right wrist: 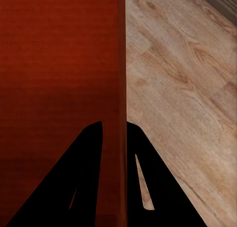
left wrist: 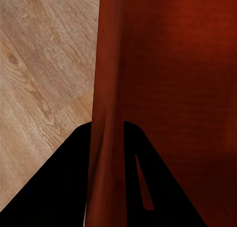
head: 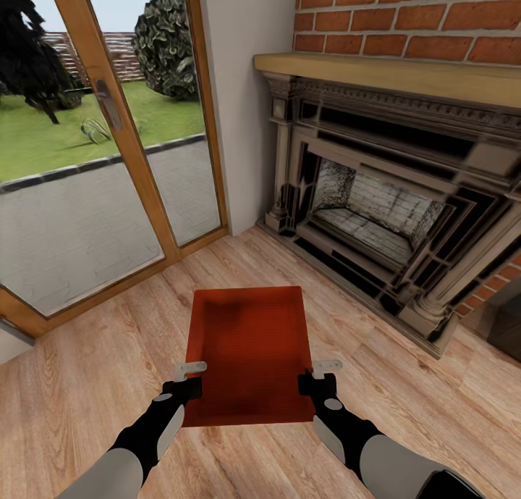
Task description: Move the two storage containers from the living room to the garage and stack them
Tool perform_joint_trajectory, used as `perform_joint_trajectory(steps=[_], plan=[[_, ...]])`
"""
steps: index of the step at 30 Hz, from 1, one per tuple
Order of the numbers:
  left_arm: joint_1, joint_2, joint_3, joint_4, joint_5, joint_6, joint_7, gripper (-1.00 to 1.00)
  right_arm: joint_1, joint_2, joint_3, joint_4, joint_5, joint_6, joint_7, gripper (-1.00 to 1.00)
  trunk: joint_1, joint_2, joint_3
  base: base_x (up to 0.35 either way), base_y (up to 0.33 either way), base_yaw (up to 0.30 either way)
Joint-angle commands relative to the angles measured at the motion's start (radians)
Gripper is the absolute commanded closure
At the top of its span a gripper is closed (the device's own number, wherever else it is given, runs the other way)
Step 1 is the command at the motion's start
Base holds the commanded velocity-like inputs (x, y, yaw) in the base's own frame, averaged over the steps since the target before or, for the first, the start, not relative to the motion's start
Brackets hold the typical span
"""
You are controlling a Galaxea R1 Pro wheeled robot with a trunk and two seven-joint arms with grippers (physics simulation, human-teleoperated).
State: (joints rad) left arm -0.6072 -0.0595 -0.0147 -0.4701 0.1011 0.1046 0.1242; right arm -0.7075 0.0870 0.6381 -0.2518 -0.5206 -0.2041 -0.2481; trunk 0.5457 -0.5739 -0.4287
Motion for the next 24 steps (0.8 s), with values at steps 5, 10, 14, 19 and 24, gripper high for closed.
perform_joint_trajectory(steps=[5, 10, 14, 19, 24], plan=[[0.000, 0.050, 0.012, -0.004, -0.008, -0.020, 0.041, 1.00, -0.001, 0.002, -0.034, 0.058, -0.023, -0.011, -0.022, 1.00, 0.000, -0.001, 0.003, 0.000, 0.000, 0.000], [0.000, 0.050, 0.012, -0.004, -0.008, -0.020, 0.042, 1.00, -0.001, 0.002, -0.034, 0.059, -0.023, -0.011, -0.022, 1.00, 0.000, -0.001, 0.011, 0.000, 0.000, 0.000], [0.000, 0.050, 0.012, -0.005, -0.008, -0.020, 0.041, 1.00, -0.001, 0.002, -0.034, 0.059, -0.022, -0.011, -0.022, 1.00, 0.000, -0.001, 0.017, 0.000, 0.000, 0.000], [0.000, 0.050, 0.012, -0.005, -0.008, -0.020, 0.042, 1.00, -0.001, 0.003, -0.034, 0.059, -0.022, -0.011, -0.023, 1.00, 0.000, -0.001, 0.025, 0.000, 0.000, 0.000], [0.000, 0.050, 0.012, -0.005, -0.008, -0.020, 0.042, 1.00, -0.001, 0.003, -0.034, 0.059, -0.022, -0.012, -0.023, 1.00, 0.000, -0.001, 0.033, 0.000, 0.000, 0.000]])
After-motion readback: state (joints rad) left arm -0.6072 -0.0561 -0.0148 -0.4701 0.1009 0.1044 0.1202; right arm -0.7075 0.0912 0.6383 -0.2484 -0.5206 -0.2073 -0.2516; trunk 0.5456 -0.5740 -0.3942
